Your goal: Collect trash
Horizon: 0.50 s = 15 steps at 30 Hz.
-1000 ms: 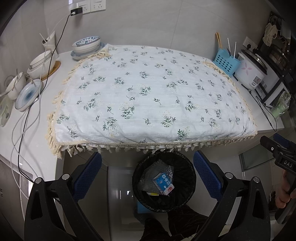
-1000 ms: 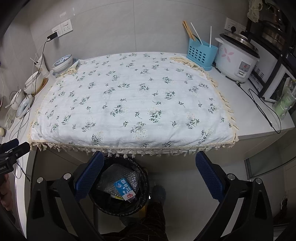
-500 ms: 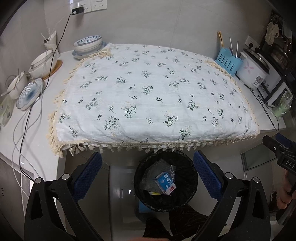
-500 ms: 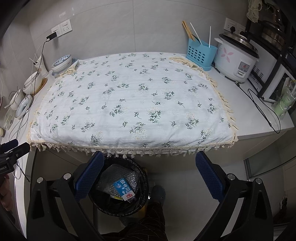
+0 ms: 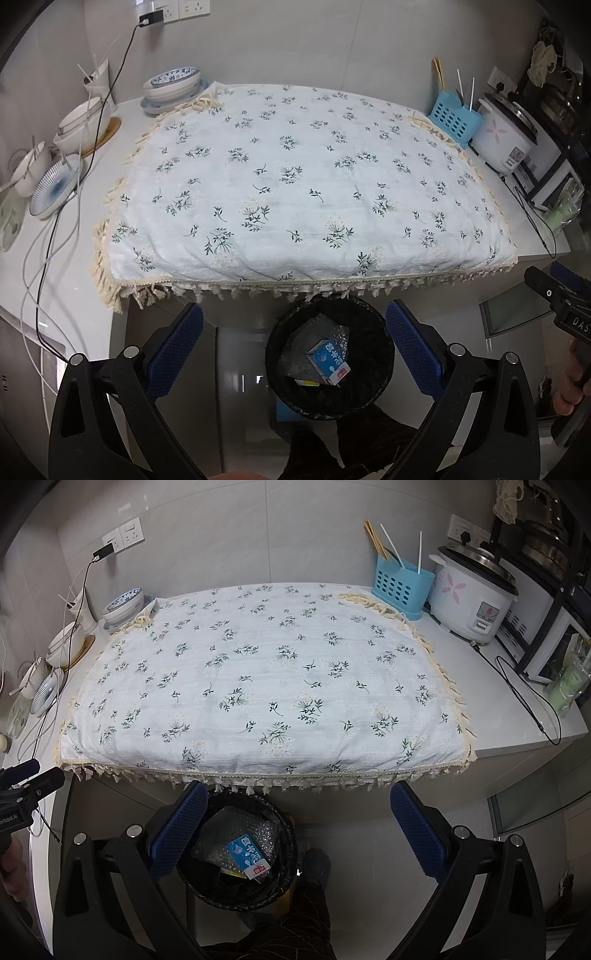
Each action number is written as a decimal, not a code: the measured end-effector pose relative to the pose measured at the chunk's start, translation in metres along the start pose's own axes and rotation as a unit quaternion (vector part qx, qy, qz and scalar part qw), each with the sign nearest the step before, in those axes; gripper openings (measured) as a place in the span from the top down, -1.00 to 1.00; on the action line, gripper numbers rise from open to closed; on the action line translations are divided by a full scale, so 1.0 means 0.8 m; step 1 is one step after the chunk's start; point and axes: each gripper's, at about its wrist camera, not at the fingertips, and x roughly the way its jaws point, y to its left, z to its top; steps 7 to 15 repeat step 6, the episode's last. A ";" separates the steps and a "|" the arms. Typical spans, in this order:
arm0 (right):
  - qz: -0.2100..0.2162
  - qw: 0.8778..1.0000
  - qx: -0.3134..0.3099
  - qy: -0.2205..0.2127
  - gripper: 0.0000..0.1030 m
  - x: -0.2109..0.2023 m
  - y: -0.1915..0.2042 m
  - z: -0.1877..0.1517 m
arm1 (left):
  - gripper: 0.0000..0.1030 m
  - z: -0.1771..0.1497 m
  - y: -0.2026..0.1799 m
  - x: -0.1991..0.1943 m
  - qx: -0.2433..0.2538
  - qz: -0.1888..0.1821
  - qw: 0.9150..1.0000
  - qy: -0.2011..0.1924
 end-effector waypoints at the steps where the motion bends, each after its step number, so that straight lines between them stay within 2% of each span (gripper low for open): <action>1: 0.000 1.000 0.000 0.000 -0.85 0.000 0.000 0.000 | -0.88 0.001 0.001 0.000 -0.003 -0.001 1.000 0.000; 15: 0.001 1.000 0.000 0.001 -0.85 0.001 0.001 -0.001 | -0.88 0.002 0.002 -0.003 -0.002 0.006 1.000 -0.005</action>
